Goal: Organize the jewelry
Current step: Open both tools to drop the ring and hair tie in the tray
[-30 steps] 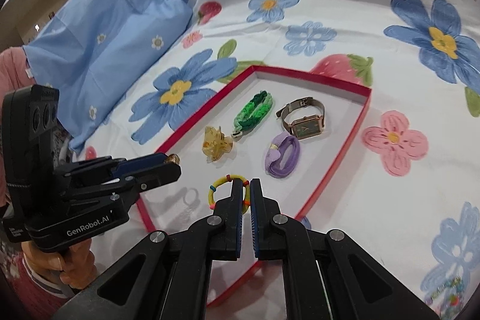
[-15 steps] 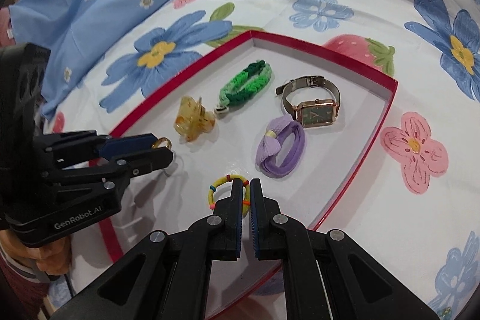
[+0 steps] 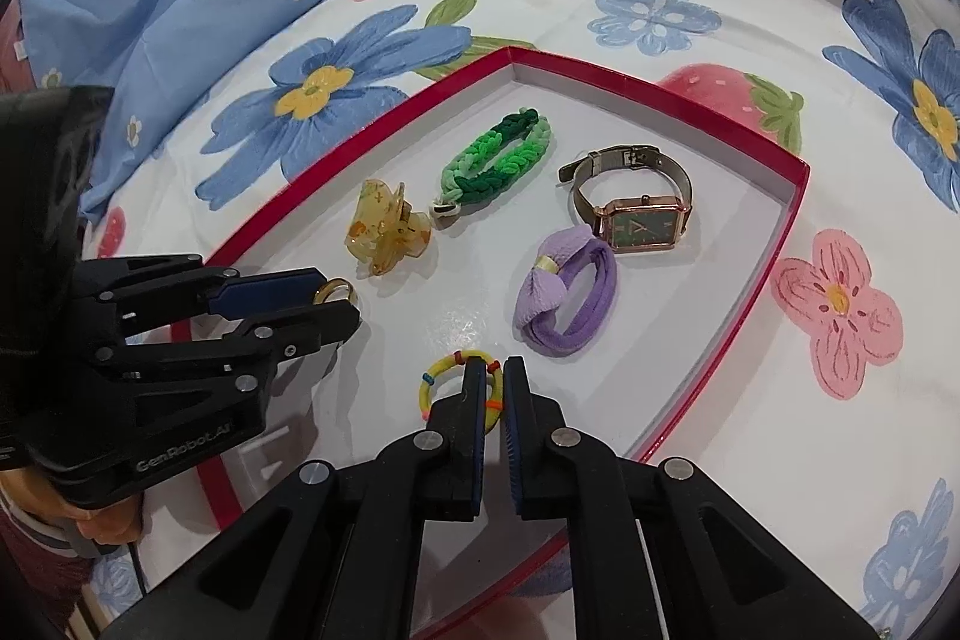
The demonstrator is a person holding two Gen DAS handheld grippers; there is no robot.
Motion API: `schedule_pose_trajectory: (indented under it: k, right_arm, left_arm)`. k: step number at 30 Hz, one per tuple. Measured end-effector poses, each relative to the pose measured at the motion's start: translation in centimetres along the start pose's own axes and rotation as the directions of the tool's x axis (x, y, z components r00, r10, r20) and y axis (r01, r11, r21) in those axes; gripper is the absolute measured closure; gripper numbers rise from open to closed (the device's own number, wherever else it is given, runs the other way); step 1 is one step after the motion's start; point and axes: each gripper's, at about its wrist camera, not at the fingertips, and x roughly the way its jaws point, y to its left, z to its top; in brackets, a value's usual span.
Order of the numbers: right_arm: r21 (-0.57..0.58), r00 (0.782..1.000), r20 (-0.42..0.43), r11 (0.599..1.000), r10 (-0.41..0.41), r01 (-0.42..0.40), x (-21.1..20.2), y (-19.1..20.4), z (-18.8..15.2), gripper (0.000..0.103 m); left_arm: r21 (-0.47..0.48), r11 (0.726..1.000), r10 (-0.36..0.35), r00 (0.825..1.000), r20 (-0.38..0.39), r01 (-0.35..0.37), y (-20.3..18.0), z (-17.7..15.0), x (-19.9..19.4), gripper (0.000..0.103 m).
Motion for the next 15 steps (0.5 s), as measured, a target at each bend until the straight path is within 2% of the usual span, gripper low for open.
schedule_pose_trajectory:
  k: [1, 4, 9, 15]
  right_arm:
    - [0.008, 1.0, 0.008, 1.0, 0.005, -0.005, -0.2, -0.1, 0.0, 0.092]
    - [0.024, 0.999, 0.031, 1.0, 0.013, -0.014, -0.8, -0.3, 0.0, 0.079]
    - [0.068, 0.995, 0.092, 0.997, 0.04, -0.046, -3.1, -1.0, -0.2, 0.078]
    - [0.135, 0.982, 0.187, 0.989, 0.031, -0.057, -7.8, -2.9, -2.1, 0.078]
  left_arm:
    - [-0.005, 1.0, -0.001, 1.0, -0.001, 0.001, 0.1, 0.0, 0.0, 0.082]
    - [-0.013, 1.0, 0.007, 1.0, -0.005, -0.007, 0.2, 0.0, -0.1, 0.078]
    - [-0.01, 1.0, 0.019, 1.0, 0.02, -0.019, -0.1, -0.2, -1.3, 0.064]
    - [-0.021, 1.0, 0.002, 0.999, 0.046, -0.002, -0.6, -0.4, -2.8, 0.064]
